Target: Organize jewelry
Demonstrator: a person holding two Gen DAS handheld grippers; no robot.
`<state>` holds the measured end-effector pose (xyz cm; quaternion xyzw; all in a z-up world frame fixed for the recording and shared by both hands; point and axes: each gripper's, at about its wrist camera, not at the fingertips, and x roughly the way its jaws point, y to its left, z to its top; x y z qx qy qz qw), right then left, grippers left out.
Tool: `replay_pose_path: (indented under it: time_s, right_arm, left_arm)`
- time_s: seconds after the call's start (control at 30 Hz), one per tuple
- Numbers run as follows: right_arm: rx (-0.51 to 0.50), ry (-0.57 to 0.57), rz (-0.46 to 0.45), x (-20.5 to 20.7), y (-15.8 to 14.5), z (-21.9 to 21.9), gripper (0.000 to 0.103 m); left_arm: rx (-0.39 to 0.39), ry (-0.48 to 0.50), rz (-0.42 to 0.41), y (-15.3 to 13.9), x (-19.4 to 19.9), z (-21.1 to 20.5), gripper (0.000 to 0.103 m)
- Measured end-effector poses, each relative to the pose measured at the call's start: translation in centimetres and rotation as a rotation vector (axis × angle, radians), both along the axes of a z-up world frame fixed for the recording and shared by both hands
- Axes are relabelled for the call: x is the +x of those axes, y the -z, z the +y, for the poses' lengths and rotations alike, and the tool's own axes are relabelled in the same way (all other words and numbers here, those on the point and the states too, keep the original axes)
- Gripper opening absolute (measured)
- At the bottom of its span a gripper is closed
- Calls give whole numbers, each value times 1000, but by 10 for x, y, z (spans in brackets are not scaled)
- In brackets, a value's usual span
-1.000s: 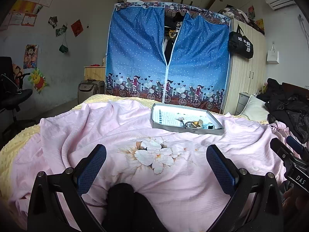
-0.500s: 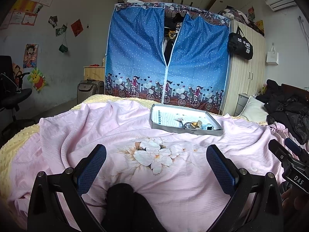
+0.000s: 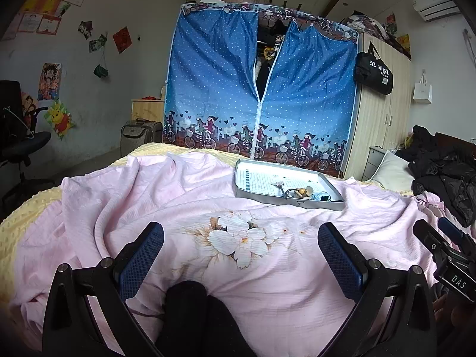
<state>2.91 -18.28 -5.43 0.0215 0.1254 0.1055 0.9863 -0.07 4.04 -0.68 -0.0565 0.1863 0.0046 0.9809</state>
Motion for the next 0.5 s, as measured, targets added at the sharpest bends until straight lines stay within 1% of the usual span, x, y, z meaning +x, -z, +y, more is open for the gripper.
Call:
replay_pose_path:
  time_s: [0.5]
  right_arm:
    - [0,0,2,0,-1,0,103]
  left_arm:
    - [12,5,10,4,1,-1,102]
